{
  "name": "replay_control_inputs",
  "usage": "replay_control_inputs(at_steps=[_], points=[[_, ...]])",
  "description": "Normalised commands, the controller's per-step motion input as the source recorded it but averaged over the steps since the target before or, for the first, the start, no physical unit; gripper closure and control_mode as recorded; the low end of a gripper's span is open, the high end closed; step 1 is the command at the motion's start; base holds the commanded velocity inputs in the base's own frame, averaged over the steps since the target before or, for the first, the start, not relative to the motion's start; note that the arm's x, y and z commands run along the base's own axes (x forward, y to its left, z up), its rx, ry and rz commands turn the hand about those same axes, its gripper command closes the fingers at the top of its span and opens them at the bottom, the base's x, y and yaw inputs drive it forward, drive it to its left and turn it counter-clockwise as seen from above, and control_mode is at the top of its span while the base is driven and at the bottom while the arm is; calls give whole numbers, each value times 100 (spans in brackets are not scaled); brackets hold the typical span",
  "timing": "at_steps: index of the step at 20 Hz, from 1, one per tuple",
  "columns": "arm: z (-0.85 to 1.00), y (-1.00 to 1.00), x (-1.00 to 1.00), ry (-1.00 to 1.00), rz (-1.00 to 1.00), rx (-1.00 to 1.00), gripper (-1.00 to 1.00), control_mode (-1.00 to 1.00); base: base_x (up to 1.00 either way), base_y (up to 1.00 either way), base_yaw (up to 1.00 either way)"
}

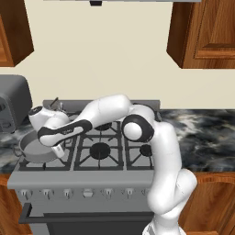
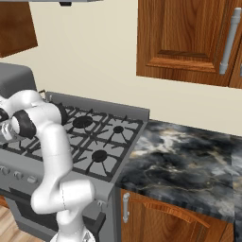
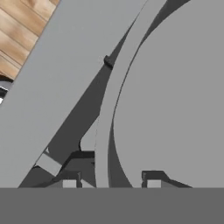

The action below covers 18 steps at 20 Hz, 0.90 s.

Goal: Pick the kettle from the cabinet and place it on a stove burner. Then pick the pot from the counter and place it on another stove burner. Finally, turn both burners on.

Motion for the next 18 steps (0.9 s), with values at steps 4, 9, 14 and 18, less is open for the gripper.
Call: replay_control_inputs(at_steps=[4, 9, 14, 18], points=[[0, 0, -2, -4, -2, 0, -100, -100, 0, 0, 0], [12, 0, -6, -12, -1, -2, -100, -100, 0, 0, 0], [39, 0, -17, -14, 0, -7, -100, -100, 0, 0, 0], [41, 0, -21, -12, 0, -9, -100, -100, 0, 0, 0]])
